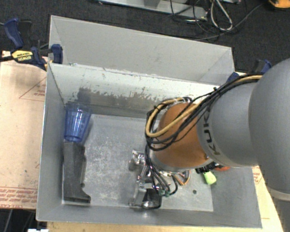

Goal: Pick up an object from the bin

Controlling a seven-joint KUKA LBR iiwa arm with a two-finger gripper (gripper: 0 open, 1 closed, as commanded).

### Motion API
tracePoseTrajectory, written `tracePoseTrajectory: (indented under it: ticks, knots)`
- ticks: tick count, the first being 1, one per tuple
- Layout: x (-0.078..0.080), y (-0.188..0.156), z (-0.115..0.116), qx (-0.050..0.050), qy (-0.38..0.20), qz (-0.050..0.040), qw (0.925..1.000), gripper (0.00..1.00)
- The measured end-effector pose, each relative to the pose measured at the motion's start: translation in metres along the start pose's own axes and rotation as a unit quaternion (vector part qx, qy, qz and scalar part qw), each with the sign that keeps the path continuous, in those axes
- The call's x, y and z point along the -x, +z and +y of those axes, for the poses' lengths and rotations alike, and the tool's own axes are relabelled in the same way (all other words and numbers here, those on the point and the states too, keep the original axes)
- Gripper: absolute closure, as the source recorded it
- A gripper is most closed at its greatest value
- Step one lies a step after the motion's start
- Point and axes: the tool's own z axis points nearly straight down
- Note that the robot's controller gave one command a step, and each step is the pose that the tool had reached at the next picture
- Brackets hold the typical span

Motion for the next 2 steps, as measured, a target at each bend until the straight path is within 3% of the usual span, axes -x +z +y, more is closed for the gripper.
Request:
tracePoseTrajectory:
  ticks: [1,2]
  knots:
    - [-0.0049,-0.0006,0.0311,0.005,-0.102,-0.0008,0.9948,1.0]
    - [-0.0049,-0.0006,0.0311,0.005,-0.102,-0.0008,0.9948,1.0]
